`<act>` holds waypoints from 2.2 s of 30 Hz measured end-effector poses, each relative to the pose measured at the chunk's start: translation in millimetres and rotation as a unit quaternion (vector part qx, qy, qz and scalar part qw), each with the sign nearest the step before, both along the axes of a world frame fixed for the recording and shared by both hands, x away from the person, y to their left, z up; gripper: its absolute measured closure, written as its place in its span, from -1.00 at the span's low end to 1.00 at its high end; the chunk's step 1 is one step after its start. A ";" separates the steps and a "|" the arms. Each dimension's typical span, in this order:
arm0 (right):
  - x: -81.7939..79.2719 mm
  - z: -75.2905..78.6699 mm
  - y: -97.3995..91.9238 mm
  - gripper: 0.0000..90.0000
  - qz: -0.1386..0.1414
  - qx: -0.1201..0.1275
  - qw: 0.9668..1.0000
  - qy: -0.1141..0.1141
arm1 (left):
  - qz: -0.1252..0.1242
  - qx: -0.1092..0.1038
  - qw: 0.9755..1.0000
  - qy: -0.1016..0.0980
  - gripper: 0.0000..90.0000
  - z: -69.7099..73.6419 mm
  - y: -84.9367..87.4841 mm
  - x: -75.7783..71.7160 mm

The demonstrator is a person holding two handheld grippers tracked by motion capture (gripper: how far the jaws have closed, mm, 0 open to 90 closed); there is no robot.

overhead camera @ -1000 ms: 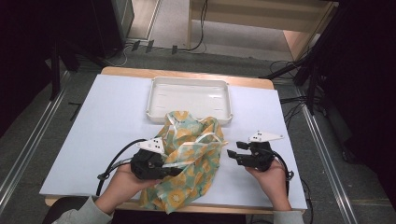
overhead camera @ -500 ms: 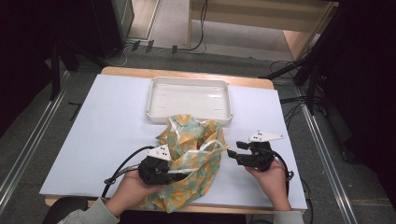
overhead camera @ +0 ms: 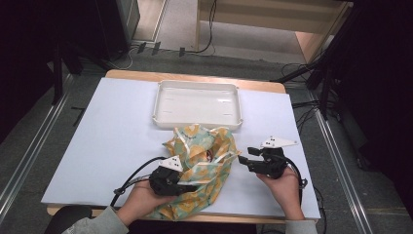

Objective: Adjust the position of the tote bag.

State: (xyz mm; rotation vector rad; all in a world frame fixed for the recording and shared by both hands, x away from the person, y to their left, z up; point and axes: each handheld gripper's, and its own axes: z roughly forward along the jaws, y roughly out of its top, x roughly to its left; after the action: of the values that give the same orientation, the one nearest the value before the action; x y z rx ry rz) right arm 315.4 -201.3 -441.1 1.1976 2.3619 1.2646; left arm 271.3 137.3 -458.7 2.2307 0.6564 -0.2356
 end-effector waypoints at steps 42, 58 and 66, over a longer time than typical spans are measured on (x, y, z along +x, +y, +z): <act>-1.1 1.2 -0.2 0.02 0.001 -0.001 1.000 -0.001 | 0.017 -0.031 0.999 -0.021 -0.48 51.5 27.7 -7.3; -5.0 7.5 -4.0 0.06 0.000 0.004 1.000 -0.004 | 0.055 -0.032 0.997 -0.039 -0.32 70.3 56.5 1.9; -6.7 10.0 -5.0 0.11 0.003 0.008 1.000 0.000 | 0.068 -0.032 0.996 -0.040 -0.27 74.2 68.7 8.9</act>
State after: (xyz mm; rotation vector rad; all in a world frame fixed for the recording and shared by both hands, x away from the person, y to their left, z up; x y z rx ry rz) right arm 308.7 -206.3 -431.1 1.1956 2.3604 1.2873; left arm 280.2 205.9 -384.4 2.1138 0.7436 -0.0969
